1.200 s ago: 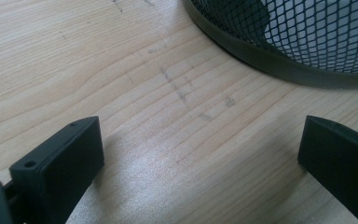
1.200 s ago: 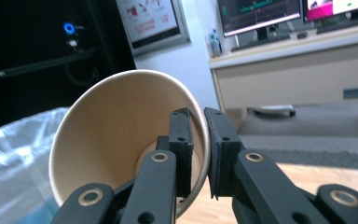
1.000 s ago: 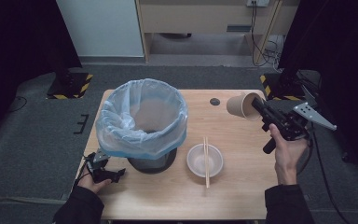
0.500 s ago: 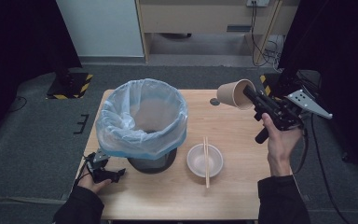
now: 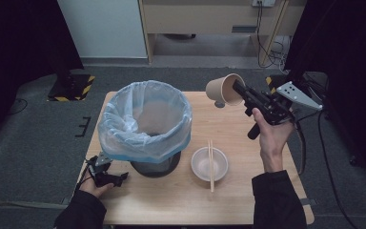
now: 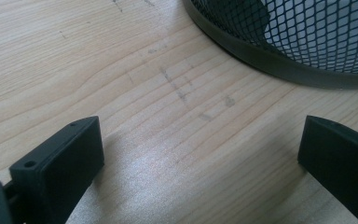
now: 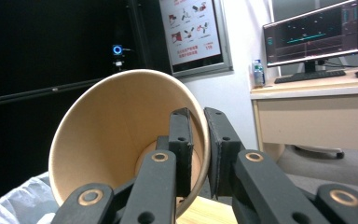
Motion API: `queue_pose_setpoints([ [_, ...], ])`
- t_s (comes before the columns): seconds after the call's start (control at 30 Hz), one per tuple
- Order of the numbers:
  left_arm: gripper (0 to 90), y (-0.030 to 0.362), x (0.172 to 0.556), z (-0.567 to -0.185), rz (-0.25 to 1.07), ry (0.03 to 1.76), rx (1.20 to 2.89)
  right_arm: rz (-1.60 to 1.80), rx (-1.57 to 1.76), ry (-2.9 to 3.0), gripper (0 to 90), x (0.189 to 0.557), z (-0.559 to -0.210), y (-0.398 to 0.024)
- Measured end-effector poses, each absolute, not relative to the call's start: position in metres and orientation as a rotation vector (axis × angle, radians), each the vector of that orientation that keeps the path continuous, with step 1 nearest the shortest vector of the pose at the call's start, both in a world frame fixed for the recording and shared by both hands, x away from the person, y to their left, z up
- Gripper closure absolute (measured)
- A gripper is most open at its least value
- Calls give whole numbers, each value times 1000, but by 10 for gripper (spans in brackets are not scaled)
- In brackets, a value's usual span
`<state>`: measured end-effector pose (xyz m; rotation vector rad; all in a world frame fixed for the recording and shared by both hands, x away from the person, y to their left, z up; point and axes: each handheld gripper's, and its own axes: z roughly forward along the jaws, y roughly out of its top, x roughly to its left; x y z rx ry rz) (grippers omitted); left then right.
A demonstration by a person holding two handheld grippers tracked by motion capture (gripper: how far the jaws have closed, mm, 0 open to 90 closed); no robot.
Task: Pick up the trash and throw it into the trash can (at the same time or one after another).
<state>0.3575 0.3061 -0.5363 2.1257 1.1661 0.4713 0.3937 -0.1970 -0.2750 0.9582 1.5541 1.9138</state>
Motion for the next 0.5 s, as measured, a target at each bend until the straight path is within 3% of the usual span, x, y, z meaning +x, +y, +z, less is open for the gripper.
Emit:
queue_pose_setpoints([
  [0.5,0,306,357,-536,471,1166,2126,1936,872,1630,823,401,-259,-148],
])
